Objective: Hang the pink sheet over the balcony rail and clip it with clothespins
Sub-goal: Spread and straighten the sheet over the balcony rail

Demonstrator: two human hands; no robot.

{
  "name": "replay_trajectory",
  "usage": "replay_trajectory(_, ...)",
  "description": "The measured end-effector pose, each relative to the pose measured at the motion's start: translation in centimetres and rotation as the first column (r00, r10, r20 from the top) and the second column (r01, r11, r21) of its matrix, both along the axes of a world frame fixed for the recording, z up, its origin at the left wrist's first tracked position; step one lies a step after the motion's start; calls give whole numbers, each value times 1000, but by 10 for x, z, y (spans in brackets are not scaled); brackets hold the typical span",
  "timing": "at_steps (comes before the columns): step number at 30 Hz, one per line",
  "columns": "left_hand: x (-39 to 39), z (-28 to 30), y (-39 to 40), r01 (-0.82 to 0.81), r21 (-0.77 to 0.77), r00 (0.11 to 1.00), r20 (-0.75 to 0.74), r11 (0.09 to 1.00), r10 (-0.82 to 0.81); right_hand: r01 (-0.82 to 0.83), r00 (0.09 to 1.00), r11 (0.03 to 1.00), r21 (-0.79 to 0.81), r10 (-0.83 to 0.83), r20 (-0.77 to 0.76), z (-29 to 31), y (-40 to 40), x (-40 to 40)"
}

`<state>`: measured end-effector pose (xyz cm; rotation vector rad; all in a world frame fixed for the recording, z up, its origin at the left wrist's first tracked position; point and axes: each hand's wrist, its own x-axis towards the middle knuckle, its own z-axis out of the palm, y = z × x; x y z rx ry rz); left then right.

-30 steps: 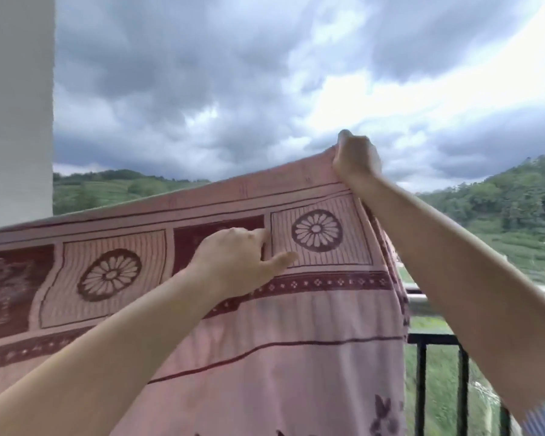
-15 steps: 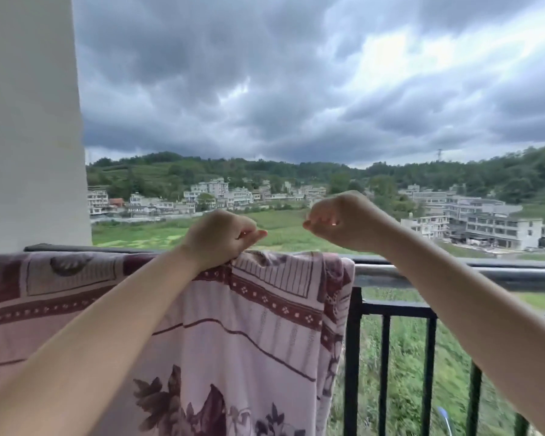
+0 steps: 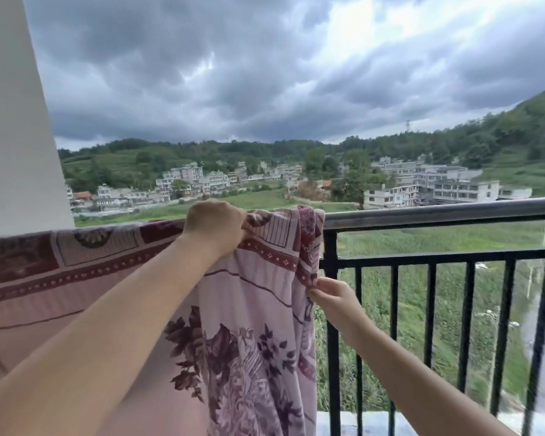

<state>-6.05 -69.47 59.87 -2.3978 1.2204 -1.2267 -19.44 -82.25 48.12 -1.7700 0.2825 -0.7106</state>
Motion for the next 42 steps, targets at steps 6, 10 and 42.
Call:
replay_trajectory(6,-13,-15,2,-34,-115,999,6,993,35,406,914,875,-265,-386,124,1,0,-15)
replay_trajectory(10,-12,-22,7,121,-231,977,202,965,-74,692,722,551,-466,-530,445,23,-15,-37)
replay_trajectory(42,-58,24,-78,222,-897,190,-346,383,-919,59,997,953,-298,-40,71,8,-50,-14)
